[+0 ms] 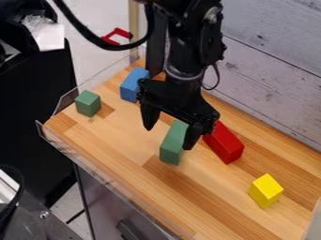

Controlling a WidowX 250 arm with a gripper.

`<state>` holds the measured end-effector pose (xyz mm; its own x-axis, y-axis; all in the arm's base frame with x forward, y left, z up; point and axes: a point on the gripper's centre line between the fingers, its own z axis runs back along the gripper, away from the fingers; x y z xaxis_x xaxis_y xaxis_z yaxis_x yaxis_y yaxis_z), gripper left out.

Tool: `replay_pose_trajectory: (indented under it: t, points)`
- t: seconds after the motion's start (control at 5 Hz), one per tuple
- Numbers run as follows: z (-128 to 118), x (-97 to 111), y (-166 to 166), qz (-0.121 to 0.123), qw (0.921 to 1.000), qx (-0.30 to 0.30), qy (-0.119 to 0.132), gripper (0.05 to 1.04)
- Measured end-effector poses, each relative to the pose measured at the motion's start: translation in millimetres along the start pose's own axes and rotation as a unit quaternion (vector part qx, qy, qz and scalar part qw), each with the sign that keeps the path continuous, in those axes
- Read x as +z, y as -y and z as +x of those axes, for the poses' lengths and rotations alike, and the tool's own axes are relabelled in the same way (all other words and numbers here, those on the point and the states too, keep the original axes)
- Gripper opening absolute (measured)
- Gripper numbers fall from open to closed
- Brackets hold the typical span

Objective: Put the blue rectangular block on top of the green rectangular block

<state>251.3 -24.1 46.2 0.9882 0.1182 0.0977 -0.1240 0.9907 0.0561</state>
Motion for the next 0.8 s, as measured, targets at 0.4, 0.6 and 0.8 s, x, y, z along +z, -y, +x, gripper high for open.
replay_pose_trajectory:
  t: [0.4,0.6,0.8]
  points:
    - [7.9,-1.1,-15.9,0.005,0.9999,-0.012,-0.005,0.999]
    - [16.3,-2.0,-41.2,0.012,0.9996,0.024,-0.004,0.999]
    - [25.6,-2.5,-59.3,0.005,0.9987,0.051,-0.002,0.999]
